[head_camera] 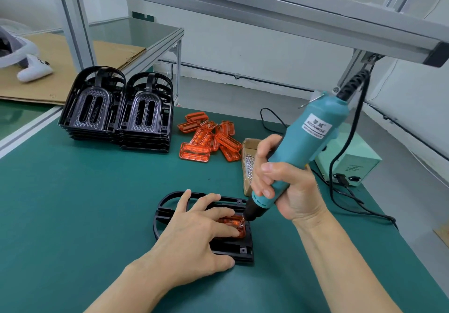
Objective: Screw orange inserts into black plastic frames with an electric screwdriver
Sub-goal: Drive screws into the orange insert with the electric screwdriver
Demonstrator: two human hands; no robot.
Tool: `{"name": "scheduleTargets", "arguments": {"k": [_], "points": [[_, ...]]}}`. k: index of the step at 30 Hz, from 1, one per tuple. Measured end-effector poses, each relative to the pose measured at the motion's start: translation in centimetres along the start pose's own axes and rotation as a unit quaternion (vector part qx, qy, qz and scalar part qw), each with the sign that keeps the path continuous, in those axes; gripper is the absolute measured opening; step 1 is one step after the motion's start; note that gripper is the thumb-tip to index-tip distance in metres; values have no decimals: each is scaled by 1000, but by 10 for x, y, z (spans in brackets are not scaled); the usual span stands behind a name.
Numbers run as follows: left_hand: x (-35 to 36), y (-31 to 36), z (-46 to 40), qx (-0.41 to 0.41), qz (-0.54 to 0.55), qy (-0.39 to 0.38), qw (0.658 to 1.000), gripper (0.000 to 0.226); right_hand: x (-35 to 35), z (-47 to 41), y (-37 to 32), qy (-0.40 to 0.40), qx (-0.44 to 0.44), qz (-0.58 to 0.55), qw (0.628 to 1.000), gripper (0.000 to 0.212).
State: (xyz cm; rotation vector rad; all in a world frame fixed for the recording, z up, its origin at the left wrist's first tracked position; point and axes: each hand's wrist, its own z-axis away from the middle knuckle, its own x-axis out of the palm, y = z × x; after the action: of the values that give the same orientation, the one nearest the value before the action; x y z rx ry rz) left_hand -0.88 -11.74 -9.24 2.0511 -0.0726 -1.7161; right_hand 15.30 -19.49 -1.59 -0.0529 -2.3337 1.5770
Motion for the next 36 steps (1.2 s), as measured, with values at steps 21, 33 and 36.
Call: {"name": "scheduleTargets", "arguments": {"k": [21, 33, 36], "points": [[-2, 10, -1, 23, -66, 49, 996, 42, -38, -36, -52, 266, -136, 49, 953, 18], [5, 10, -6, 15, -78, 72, 994, 43, -69, -49, 6, 394, -162, -29, 904, 20], [5, 9, -5, 13, -90, 66, 994, 42, -72, -56, 13, 399, -145, -22, 905, 19]]}}
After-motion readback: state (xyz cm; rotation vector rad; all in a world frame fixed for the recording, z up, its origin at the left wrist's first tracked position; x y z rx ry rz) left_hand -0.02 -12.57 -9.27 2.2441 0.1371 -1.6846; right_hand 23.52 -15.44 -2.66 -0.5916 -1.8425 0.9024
